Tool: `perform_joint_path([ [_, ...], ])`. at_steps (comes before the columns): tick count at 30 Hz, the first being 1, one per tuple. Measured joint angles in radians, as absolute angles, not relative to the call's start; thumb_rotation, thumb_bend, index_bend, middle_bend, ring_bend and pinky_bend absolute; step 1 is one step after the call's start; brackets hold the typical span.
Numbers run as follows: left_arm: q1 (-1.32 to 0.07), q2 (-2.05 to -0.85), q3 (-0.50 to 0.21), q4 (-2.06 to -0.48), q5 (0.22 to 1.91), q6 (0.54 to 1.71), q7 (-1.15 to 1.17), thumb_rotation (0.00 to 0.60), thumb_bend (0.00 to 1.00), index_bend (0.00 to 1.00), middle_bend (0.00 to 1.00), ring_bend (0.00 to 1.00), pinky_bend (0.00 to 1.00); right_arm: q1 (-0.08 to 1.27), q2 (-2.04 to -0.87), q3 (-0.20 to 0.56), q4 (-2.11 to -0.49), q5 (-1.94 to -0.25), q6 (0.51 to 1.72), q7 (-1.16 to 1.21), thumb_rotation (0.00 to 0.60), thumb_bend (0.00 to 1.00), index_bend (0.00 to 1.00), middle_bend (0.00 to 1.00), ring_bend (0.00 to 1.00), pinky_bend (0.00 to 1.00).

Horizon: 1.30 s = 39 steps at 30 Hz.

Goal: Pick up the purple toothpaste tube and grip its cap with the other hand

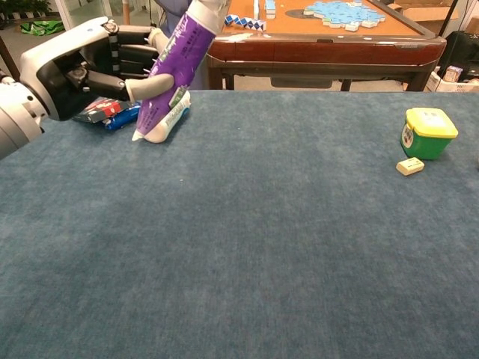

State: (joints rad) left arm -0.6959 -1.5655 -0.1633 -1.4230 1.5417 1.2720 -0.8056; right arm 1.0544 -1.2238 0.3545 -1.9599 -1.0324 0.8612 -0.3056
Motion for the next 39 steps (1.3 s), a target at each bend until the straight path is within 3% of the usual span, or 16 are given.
perform_joint_path([
  [39, -0.683, -1.605, -0.179, -1.361, 1.555, 1.313, -0.843, 0.6, 0.44, 0.61, 0.71, 0.48, 0.48, 1.137, -1.264, 0.323, -1.893, -0.965, 0.798, -0.215, 0.164, 0.0, 0.0, 0.0, 0.0, 0.0],
])
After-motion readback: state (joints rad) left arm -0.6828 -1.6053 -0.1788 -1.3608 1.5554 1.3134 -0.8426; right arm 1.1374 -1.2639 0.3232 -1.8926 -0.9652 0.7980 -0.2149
